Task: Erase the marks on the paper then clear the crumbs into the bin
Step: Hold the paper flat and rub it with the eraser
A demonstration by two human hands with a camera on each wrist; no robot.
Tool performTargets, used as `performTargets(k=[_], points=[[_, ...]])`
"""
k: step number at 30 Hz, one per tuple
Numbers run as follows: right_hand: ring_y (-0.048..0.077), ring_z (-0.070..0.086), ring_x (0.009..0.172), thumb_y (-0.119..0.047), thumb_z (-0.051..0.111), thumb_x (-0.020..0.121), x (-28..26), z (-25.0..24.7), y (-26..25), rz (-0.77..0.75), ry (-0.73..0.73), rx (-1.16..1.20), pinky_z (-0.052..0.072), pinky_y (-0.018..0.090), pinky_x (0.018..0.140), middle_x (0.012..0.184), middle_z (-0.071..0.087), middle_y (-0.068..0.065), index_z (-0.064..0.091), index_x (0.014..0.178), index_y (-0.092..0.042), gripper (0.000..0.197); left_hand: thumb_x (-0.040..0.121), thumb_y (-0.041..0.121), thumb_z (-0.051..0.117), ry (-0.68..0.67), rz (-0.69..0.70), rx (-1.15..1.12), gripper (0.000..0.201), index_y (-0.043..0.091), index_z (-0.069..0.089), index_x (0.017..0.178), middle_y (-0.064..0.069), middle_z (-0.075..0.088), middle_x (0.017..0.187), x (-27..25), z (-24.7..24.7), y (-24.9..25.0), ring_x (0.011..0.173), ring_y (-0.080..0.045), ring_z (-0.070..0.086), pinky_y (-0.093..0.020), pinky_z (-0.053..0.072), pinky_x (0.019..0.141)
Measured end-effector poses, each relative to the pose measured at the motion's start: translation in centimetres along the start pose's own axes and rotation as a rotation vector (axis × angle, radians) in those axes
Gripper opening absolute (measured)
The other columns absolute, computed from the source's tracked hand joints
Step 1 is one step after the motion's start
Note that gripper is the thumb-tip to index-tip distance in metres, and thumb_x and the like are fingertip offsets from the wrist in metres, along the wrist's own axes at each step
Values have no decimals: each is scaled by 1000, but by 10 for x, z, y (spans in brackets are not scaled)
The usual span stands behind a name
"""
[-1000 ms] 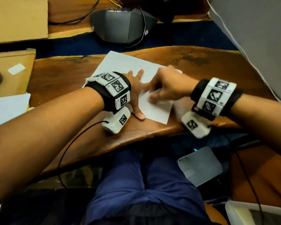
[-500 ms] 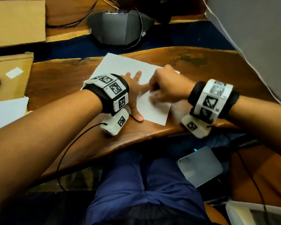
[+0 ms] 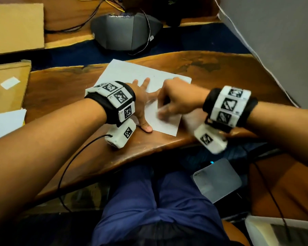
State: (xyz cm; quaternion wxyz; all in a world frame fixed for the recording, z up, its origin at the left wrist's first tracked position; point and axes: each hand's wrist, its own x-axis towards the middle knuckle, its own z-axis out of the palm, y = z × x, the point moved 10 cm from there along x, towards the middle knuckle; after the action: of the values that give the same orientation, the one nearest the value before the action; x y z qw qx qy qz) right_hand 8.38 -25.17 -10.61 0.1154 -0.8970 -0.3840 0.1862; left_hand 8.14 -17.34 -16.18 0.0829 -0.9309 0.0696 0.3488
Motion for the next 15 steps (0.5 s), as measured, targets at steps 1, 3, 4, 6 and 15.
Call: performTargets(k=[1, 3, 4, 6, 15], points=[[11, 64, 69, -29, 81, 77, 8, -14, 13, 29, 65, -8, 45, 20, 57, 71, 70, -4, 77, 76, -13, 16, 32, 76, 76, -3, -9, -1, 152, 53, -25, 143, -3, -35, 157, -1, -1, 0, 147, -40, -18, -68, 11, 113], [18, 66, 77, -29, 81, 78, 18, -31, 30, 72, 170, -40, 47, 23, 57, 76, 71, 0, 77, 80, -13, 16, 31, 77, 75, -6, -26, 1, 152, 55, -27, 141, -2, -34, 157, -3, -1, -2, 147, -39, -17, -68, 12, 113], [18, 66, 76, -27, 81, 78, 16, -28, 25, 68, 174, -58, 48, 23, 57, 75, 70, -1, 77, 79, -13, 14, 33, 77, 76, -2, -25, 7, 151, 54, -26, 142, -2, -34, 157, -3, -2, -1, 147, -39, -17, -68, 13, 113], [11, 61, 66, -24, 80, 77, 5, -6, -1, -5, 81, -84, 47, 22, 56, 71, 68, -4, 75, 75, -15, 10, 41, 75, 79, 13, -13, 20, 150, 47, -23, 147, -4, -34, 158, -2, -1, 0, 147, -40, -16, -66, 14, 115], [16, 67, 76, -27, 83, 76, 12, -23, 33, 80, 159, 1, 56, 31, 64, 76, 71, -1, 76, 77, -15, 13, 32, 76, 76, 8, -29, 5, 152, 54, -26, 142, -3, -32, 158, -4, -2, -2, 148, -40, -15, -67, 12, 112]])
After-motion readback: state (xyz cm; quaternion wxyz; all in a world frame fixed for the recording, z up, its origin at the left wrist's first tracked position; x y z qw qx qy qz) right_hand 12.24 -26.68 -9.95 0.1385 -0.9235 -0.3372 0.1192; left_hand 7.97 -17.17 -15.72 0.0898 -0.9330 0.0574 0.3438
